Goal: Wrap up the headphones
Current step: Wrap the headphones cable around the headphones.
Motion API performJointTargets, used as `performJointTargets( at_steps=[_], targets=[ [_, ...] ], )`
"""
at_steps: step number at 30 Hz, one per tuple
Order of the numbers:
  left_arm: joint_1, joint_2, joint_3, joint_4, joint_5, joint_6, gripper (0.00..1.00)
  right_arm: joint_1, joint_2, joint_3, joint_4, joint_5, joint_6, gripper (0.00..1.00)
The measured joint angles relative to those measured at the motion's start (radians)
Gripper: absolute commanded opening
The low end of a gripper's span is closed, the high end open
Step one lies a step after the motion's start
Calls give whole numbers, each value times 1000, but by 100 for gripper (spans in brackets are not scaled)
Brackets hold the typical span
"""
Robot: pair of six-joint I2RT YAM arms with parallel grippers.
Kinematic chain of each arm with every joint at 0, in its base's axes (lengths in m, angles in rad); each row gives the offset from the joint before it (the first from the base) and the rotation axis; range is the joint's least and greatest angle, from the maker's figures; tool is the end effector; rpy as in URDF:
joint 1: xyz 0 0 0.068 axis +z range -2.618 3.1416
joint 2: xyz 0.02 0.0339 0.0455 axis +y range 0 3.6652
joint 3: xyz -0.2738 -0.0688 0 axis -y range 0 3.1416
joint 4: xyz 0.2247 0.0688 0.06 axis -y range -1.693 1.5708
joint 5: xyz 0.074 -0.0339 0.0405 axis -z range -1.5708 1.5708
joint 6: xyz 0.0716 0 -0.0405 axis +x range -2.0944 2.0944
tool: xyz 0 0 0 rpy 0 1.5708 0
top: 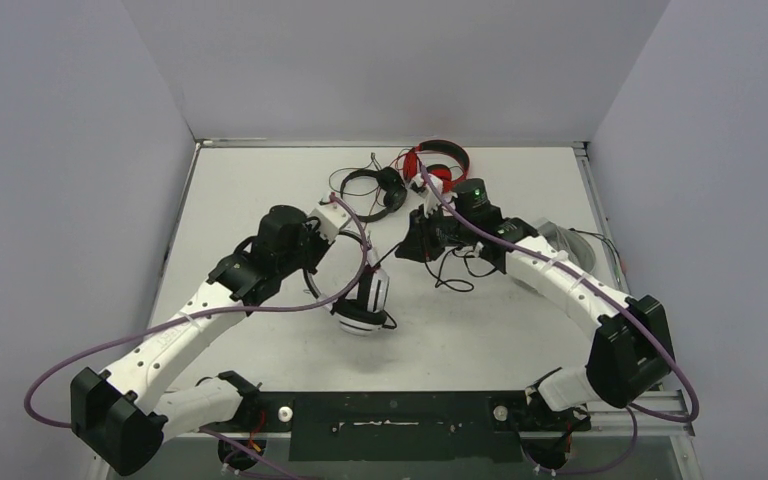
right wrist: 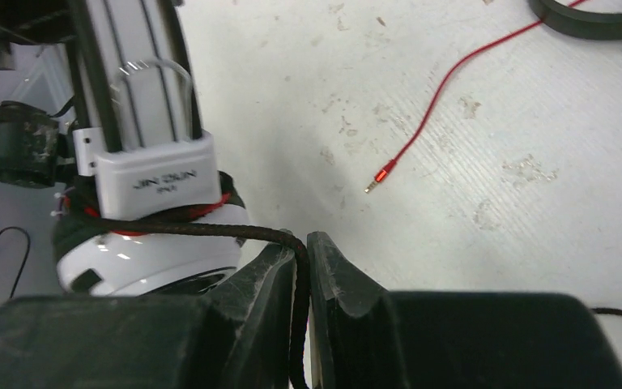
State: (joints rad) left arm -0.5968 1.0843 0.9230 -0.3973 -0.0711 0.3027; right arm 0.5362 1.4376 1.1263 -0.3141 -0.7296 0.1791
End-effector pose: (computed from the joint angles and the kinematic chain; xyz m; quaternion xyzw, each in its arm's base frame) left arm 0.2069 -0.1345 0.3016 0.3645 0.7947 -0.0402 0.4838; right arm 0.2500 0.2041 0.2986 -0.3076 0.7897 0.4464 0.2872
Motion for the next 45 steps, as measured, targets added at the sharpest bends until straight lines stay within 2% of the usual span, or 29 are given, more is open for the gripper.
performJointTargets(
  at_steps=[6, 10, 18, 24, 30, 38, 45],
  targets=[
    [0, 19, 69, -39, -13, -175, 0, 0, -72, -175, 154, 120, 38, 10],
    [0, 40, 124, -103, -9, -306, 0, 0, -99, -304, 317, 176, 89, 10],
    [2, 41, 151, -134, 176, -544, 0, 0, -99, -431, 660, 178, 190, 12],
    [3, 42, 305, -195, 287, -720, 0, -13, -99, -507, 880, 165, 240, 16],
    [3, 44, 446, -188, 377, -853, 0, -21, -87, -521, 1018, 156, 266, 24],
    [2, 80, 515, -157, 447, -986, 0, -19, 24, -551, 1157, 122, 312, 34],
    [24, 143, 614, -137, 448, -1062, 0, -9, 102, -592, 1258, 118, 330, 34]
  ],
)
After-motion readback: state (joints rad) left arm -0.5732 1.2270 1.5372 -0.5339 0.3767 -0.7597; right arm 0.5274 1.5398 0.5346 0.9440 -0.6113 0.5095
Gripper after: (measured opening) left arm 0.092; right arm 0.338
